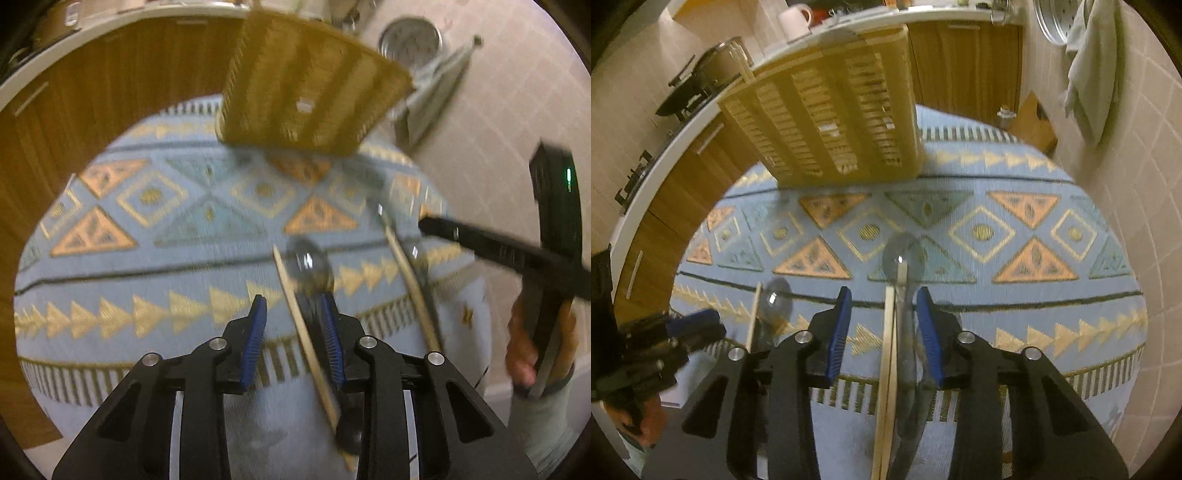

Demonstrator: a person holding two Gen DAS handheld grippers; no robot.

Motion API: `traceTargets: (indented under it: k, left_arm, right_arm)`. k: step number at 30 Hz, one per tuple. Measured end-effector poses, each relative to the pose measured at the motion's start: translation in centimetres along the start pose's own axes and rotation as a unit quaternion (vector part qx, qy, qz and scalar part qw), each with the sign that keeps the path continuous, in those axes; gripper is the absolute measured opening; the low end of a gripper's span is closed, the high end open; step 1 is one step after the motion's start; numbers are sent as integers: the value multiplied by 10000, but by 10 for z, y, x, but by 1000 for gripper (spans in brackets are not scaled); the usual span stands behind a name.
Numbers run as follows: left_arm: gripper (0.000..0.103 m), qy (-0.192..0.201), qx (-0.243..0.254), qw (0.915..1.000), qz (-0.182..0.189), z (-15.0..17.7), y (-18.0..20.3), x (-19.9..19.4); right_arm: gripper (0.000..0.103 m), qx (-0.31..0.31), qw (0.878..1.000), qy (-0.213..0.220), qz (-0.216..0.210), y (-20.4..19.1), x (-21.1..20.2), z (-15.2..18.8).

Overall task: Organize utensils
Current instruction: 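Move both tools back down to the utensils on the rug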

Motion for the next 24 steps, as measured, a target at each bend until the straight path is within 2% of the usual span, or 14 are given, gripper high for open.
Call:
traceTargets:
  k: [4,7,20,24]
  left_arm:
    - [22,-266,149,9994,-139,16,1,10]
    - [18,-251,317,9985,-369,25,2,11]
    - [18,-348,609,9928,-972,28,15,22]
    - [25,-364,705,9907,-1108,31,23,23]
  right_arm:
    - [29,55,9999,-99,-85,4,4,3]
    - [29,57,9999,-92,-92,6,4,4]
    - [29,-109,9998,-29,164,13,-7,-1]
    - [29,-101,9997,-32,219,16,-9,-4]
Point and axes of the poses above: each gripper's, at about its wrist camera, not at the fingertips, and x roughly the way its jaws point, y to its right, z to its underside, the point moved 3 cm from there along x, roughly the way its jaws point, and after that the axes turned 10 degrees about -x, right-handed, at the moved point
